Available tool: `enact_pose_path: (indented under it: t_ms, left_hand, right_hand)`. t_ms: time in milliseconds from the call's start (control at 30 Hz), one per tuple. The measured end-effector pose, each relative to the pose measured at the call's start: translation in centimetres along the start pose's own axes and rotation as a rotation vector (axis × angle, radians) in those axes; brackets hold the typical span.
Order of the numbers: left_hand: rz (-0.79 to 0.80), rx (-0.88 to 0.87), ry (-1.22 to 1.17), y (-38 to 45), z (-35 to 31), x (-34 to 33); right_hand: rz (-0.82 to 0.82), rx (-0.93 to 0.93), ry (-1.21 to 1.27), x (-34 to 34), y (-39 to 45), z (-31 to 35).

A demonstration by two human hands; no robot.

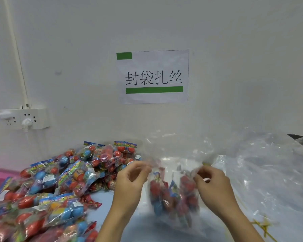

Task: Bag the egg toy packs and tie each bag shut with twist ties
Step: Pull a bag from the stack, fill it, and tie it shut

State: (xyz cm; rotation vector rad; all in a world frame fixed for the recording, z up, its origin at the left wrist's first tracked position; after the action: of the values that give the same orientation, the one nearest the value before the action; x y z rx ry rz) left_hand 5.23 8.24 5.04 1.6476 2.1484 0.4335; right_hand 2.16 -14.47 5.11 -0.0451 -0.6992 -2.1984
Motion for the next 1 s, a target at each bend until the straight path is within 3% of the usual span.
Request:
enact_pose_path:
  t_ms: [67, 133, 267, 367, 467, 600, 733, 867, 1000]
  left_hand:
    - [0.018, 0.080, -0.057, -0.1, 0.2, 0.1]
    - [0.014, 0.123, -0.119, -0.1, 0.0, 0.1]
    - [0.024, 0.110, -0.107, -0.2, -0.8, -0.2]
    - [0.092, 0.161, -0.002, -0.7, -0.3, -0.9]
    - [0.182, 0.224, 0.130, -1.4, 0.4, -1.6]
    - [0.221, 0.204, 0.187, -1.8, 0.3, -2.1]
    - [0.215, 0.178, 0.203, -1.8, 0.1, -2.3]
    - [0.193, 0.144, 0.205, -1.8, -0.2, -2.3]
    - [0.171, 0.021, 0.127, -1.9, -1.7, -2.3]
  right_hand:
    - [0.056, -0.046, -0.093, -0.3, 0.1, -1.0]
    - [-0.025, -0.063, -0.105, 0.3, 0.4, -1.0]
    - [-0.283, 0.012, 0.133, 2.6, 1.0, 2.0]
    - [-0.346, 0.156, 0.259, 3.5, 0.0, 4.5]
    - [-0.212, 0.330, 0.283, 3.4, -1.0, 6.7]
    - [0.097, 0.332, -0.049, 1.3, -2.0, 6.4]
    - [0.157, 0.267, -0.285, 1.0, -2.1, 5.3]
    - [0.265, 0.135, -0.338, 1.1, -2.1, 4.8]
    - [0.371, 0.149, -0.308, 0.7, -2.4, 4.9]
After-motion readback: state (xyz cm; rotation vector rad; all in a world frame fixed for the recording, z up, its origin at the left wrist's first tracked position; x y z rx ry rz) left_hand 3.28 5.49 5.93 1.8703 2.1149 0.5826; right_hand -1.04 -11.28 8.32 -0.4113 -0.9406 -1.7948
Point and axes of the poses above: each hand's wrist, its own y-axis towards the middle knuckle, its own x-axis out of the back of the hand, z = x × y, the point moved 4 cm from there along y, towards the middle knuckle, and after that the axes turned 13 degrees about -z, right-handed, at the moved point
